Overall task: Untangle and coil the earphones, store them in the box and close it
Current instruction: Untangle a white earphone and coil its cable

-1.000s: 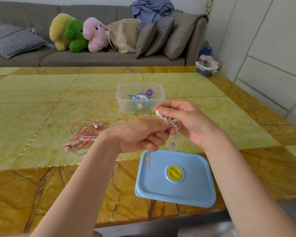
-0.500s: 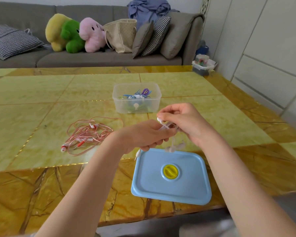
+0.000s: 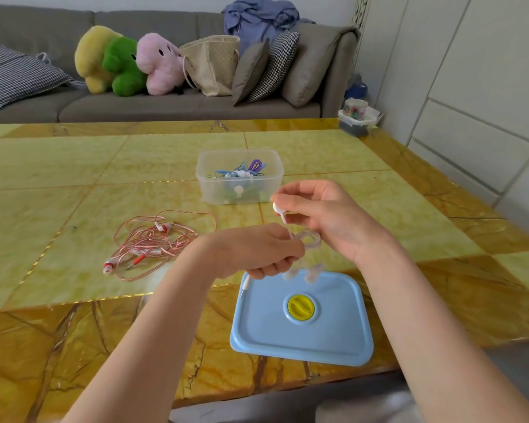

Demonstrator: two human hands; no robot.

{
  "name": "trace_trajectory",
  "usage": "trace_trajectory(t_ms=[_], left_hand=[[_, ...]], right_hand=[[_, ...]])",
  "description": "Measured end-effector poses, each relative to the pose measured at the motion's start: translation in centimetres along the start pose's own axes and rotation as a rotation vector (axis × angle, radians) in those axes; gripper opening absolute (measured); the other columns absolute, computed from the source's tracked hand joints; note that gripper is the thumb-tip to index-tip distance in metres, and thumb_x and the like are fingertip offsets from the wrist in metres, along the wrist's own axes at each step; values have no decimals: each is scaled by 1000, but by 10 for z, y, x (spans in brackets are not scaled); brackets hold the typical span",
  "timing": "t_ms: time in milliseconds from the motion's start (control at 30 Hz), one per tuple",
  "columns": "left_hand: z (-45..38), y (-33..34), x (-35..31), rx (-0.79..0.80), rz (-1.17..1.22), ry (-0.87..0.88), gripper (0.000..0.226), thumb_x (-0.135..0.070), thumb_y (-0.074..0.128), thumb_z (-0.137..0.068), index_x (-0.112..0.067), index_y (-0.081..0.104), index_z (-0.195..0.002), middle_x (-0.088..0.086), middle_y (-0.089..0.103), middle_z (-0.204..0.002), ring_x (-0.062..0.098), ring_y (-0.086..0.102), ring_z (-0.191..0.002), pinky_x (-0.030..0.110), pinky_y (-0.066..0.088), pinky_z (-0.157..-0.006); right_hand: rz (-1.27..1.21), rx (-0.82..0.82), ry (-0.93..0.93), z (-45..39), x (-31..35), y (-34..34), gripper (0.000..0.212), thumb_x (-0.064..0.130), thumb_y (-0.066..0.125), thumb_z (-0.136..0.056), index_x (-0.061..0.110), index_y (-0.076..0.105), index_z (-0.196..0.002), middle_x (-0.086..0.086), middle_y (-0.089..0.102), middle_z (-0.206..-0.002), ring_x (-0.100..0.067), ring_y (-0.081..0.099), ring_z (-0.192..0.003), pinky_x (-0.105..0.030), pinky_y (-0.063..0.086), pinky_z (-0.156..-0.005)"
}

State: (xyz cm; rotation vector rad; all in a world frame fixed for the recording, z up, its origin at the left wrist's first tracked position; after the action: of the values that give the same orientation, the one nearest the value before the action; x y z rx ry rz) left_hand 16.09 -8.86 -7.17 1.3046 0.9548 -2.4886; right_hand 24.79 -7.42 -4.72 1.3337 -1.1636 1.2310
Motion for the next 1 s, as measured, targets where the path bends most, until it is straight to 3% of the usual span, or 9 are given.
trace_trajectory(t_ms=[133,233,367,500,600,733,900,1000], left_hand=[[8,0,-5,82,20,81,40,-16,38,-98,-19,27,-60,-5,18,-56,9,12,-47,17,12,-41],[15,-7,-3,99,125,123,45,-17,40,-99,-22,33,-54,-8,20,-54,7,14,-47,16,14,-42],[18,-25,2,-62,224,149,37,-19,43,-98,-18,38,-62,-11,24,-52,4,18,-45,13,17,-41],[12,-39,2,-300,106,165,31,-24,48,-97,-15,44,-67,-9,34,-55,4,28,-45,13,27,-42],[7,-45,5,-428,-14,137,25,-27,49,-96,-15,46,-75,-2,42,-61,10,38,-50,22,34,-51],[8,-49,2,-511,-14,188,15,-28,49,-95,-13,47,-99,0,43,-61,17,38,-54,29,35,-55],[4,-58,5,-610,-27,217,21,-20,42,-98,-5,53,-89,-1,41,-61,15,36,-52,30,31,-55],[1,-64,16,-627,39,152,22,-18,38,-98,-9,49,-80,0,38,-61,15,32,-51,28,26,-50]], right_hand=[[81,-16,124,0,-8,-2,7,3,67,-81,10,65,-77,-1,62,-63,-10,57,-57,-16,49,-53],[-2,3,264,1,-18,-2,8,1,64,-82,8,63,-78,-1,63,-58,-7,57,-49,-15,48,-48],[-93,-27,336,0,-24,-4,17,-4,55,-87,8,64,-77,-2,62,-59,-3,54,-44,-10,44,-40],[-224,-32,370,1,-26,-1,21,-3,46,-92,4,61,-80,-3,50,-61,-1,48,-34,-7,35,-31],[-268,-52,379,0,-26,0,19,-3,47,-92,2,59,-78,-7,49,-66,-1,47,-33,-7,34,-30],[-275,-72,381,1,-26,0,17,-2,49,-91,1,60,-78,-6,54,-60,-1,48,-33,-7,35,-32],[-241,-75,354,1,-24,3,8,2,58,-86,6,61,-81,-2,60,-54,-2,50,-36,-8,39,-35],[-18,-124,319,-1,-25,-2,6,6,63,-85,12,62,-86,-2,68,-63,-4,45,-37,-13,36,-40]])
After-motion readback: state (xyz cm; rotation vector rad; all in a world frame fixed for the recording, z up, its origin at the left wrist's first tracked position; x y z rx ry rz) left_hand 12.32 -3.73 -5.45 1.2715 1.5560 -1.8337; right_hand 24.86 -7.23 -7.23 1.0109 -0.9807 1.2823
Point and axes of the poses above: each hand's wrist, its own z-axis away from the middle knuckle, its own y-axis out of the palm, x = y × z, the point moved 6 cm from there along -z, towards the middle knuckle
